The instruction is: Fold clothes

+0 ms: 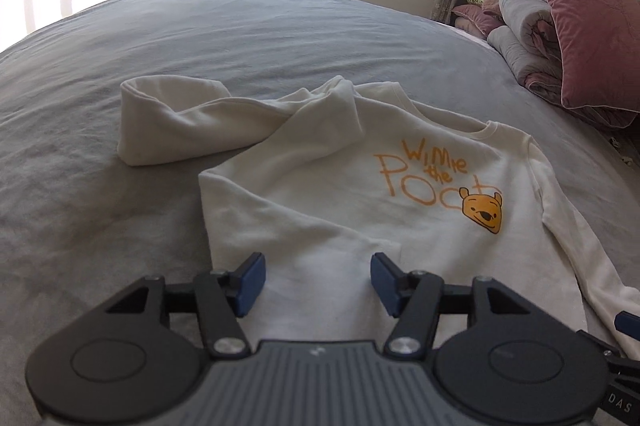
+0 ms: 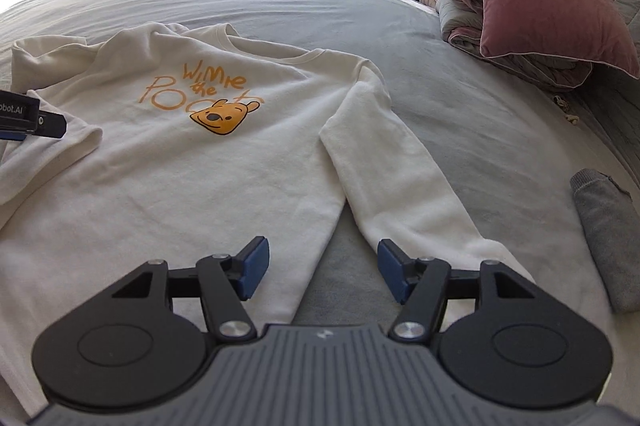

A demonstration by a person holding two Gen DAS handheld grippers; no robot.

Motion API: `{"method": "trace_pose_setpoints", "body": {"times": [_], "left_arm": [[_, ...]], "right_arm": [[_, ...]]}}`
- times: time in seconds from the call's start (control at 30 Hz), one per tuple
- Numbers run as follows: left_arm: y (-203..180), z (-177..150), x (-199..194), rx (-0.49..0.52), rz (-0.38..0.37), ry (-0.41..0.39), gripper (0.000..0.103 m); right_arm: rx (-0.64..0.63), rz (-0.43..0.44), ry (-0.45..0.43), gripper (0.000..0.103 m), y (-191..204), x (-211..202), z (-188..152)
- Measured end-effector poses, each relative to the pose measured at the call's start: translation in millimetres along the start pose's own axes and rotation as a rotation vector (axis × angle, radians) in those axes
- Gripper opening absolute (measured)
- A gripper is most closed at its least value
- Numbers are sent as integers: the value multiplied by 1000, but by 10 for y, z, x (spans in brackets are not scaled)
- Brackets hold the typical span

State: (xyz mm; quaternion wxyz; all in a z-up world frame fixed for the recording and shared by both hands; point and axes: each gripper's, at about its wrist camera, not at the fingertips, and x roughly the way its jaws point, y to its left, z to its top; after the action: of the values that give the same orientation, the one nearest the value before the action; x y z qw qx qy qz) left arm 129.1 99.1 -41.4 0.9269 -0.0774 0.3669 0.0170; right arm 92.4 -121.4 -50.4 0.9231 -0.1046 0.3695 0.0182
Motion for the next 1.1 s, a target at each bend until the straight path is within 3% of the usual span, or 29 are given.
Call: {"method": "trace_pose_setpoints", "body": {"times": [0.07, 0.2, 0.23, 0.3, 0.4, 0.63, 0.83, 0.97, 1.1], "left_arm": [[-54, -120, -61, 52, 13, -5, 69], [-115, -339, -167, 146, 70, -23, 67], [-105, -378, -188, 159, 85, -30, 63], [-32, -426, -234, 156, 108, -46, 39], [192, -475, -319, 60, 144, -50, 30], [685, -623, -591, -179, 191, -56, 30], [1169, -671, -765, -394, 92, -44, 30], [1543, -740, -758, -569, -79, -36, 33], [1813, -726, -674, -706, -153, -45, 33]], "right_arm": [[34, 44, 12, 65, -4, -102, -104], [115, 129, 42, 65, -29, -273, -291], [135, 151, 48, 65, -32, -322, -338], [175, 193, 60, 65, -38, -418, -431], [199, 234, 65, 65, -10, -533, -527], [221, 317, 66, 67, 57, -712, -745], [221, 372, 28, 71, 11, -819, -926], [248, 465, 43, 71, -132, -857, -1001], [498, 656, 107, 71, -390, -770, -1080]]}}
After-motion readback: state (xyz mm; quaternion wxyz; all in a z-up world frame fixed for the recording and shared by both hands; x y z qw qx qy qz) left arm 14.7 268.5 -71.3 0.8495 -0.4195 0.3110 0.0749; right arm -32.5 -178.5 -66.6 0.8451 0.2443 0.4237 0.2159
